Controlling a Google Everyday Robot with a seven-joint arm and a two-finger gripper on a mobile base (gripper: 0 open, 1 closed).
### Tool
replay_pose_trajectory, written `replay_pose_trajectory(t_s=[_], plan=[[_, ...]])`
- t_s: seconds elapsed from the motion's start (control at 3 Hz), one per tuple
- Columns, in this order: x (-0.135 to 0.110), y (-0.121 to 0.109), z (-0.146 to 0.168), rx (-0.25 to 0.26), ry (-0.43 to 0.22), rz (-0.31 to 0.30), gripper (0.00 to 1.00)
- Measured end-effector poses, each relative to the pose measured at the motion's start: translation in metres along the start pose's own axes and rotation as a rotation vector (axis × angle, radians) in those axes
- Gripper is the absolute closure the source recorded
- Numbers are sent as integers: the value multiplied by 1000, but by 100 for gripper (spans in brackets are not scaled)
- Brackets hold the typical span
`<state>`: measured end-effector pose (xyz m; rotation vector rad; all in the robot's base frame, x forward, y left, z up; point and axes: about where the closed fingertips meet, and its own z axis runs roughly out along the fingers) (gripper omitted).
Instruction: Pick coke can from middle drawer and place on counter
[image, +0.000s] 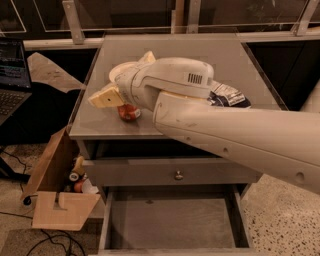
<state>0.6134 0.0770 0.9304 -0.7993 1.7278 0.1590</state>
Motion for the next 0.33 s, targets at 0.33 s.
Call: replay_pose_trajectory(t_s=[0.33], plan=[[0,0,0,0,0,0,0]])
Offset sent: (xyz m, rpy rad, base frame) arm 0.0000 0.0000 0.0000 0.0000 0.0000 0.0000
